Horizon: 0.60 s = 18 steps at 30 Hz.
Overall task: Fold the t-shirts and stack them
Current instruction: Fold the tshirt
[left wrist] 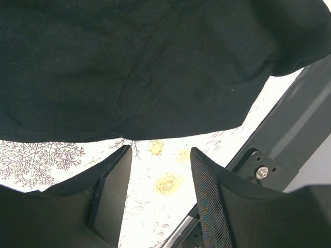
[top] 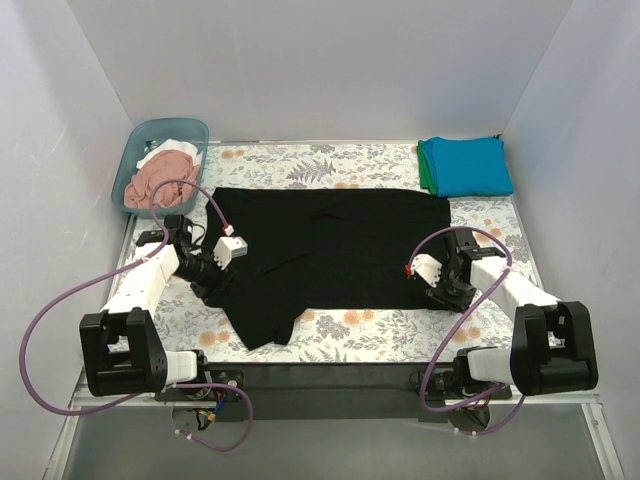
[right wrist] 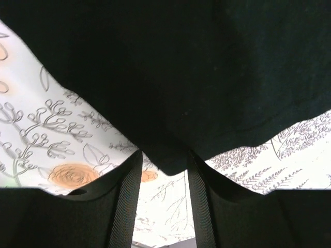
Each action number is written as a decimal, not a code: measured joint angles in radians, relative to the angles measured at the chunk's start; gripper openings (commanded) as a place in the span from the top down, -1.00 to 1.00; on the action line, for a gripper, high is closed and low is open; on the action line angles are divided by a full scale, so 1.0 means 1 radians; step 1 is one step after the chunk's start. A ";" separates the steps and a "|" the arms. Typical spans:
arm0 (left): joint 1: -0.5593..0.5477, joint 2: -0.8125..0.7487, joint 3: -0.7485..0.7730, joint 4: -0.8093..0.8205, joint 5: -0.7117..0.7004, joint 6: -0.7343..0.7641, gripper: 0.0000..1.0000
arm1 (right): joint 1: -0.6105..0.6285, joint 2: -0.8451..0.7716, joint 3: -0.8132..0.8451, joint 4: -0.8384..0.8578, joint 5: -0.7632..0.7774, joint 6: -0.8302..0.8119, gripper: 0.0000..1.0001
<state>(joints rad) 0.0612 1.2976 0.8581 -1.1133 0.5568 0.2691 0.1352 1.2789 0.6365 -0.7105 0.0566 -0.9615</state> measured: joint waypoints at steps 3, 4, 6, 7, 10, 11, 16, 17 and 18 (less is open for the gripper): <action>0.000 0.000 -0.010 0.012 -0.001 0.006 0.01 | 0.002 0.009 -0.010 0.016 0.015 -0.007 0.34; 0.000 0.000 -0.015 0.017 -0.001 0.012 0.01 | 0.005 0.009 -0.013 0.017 0.021 -0.009 0.44; 0.000 -0.004 -0.025 0.021 0.001 0.025 0.00 | 0.006 0.008 -0.022 0.024 0.035 -0.007 0.82; 0.000 -0.009 -0.032 0.024 0.002 0.033 0.00 | 0.007 0.006 -0.025 0.030 0.045 -0.012 0.97; -0.017 -0.066 -0.089 0.059 0.000 0.056 0.02 | 0.008 0.006 -0.028 0.049 0.061 -0.003 0.97; -0.034 -0.094 -0.114 0.076 -0.004 0.057 0.02 | 0.009 0.006 -0.028 0.050 0.064 -0.001 0.97; -0.140 -0.172 -0.216 0.173 -0.058 0.068 0.02 | 0.009 0.009 -0.026 0.053 0.068 0.008 0.97; -0.151 -0.172 -0.229 0.191 -0.070 0.068 0.02 | 0.009 0.009 -0.026 0.053 0.068 0.008 0.97; -0.164 -0.171 -0.240 0.210 -0.082 0.067 0.01 | 0.009 0.009 -0.025 0.053 0.068 0.009 0.97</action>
<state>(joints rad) -0.1032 1.1271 0.6186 -0.9035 0.4744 0.3359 0.1444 1.2877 0.6113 -0.6579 0.1249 -0.9527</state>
